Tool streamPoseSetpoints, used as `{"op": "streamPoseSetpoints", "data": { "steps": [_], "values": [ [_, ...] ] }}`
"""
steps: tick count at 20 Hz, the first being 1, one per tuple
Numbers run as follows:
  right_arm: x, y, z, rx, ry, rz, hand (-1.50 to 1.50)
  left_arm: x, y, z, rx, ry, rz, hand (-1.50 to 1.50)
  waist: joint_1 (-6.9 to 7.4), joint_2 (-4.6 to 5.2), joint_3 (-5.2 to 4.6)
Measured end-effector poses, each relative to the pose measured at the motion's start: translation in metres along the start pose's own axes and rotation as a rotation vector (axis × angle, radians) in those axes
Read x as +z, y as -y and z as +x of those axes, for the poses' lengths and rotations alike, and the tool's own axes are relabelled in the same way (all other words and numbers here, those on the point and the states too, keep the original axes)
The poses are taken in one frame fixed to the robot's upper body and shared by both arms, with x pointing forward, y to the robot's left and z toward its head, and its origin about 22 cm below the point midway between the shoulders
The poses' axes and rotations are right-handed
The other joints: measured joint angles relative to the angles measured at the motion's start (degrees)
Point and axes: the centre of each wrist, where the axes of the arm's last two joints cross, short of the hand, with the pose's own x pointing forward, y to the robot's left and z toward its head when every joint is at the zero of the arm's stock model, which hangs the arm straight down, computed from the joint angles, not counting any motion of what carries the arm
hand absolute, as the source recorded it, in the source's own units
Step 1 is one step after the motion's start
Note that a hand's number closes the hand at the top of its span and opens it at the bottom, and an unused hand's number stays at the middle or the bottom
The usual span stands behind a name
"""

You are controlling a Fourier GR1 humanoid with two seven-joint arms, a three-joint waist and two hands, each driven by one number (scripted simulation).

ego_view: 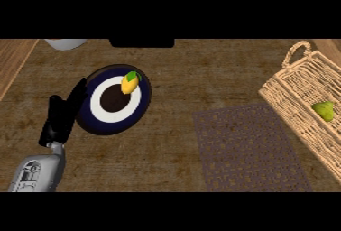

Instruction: Pick the pear from the placemat and place it in the basket

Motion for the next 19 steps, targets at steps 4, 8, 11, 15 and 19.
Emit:
{"op": "streamPoseSetpoints", "data": {
  "steps": [4,8,11,15,19],
  "values": [
    [0.001,0.010,-0.008,-0.106,0.017,-0.116,-1.50,-0.001,0.000,0.004,0.001,-0.001,-0.001,0.00,-0.08,-0.04,0.01],
    [0.013,0.030,-0.021,-0.175,-0.009,-0.247,-1.50,0.001,-0.002,0.003,0.003,-0.002,-0.001,0.00,-0.20,-0.11,0.00],
    [0.026,0.053,-0.036,-0.222,-0.066,-0.312,-1.50,0.002,-0.006,0.006,0.004,-0.002,-0.002,0.00,-0.01,-0.02,0.02],
    [0.051,0.080,-0.061,-0.298,-0.145,-0.377,-1.50,0.002,-0.001,0.007,0.002,0.006,-0.007,0.00,0.24,0.17,0.06],
    [0.086,0.099,-0.088,-0.331,-0.187,-0.398,-1.50,-0.002,0.001,0.003,0.007,0.012,-0.012,0.00,0.38,0.45,0.15]
  ]
}}
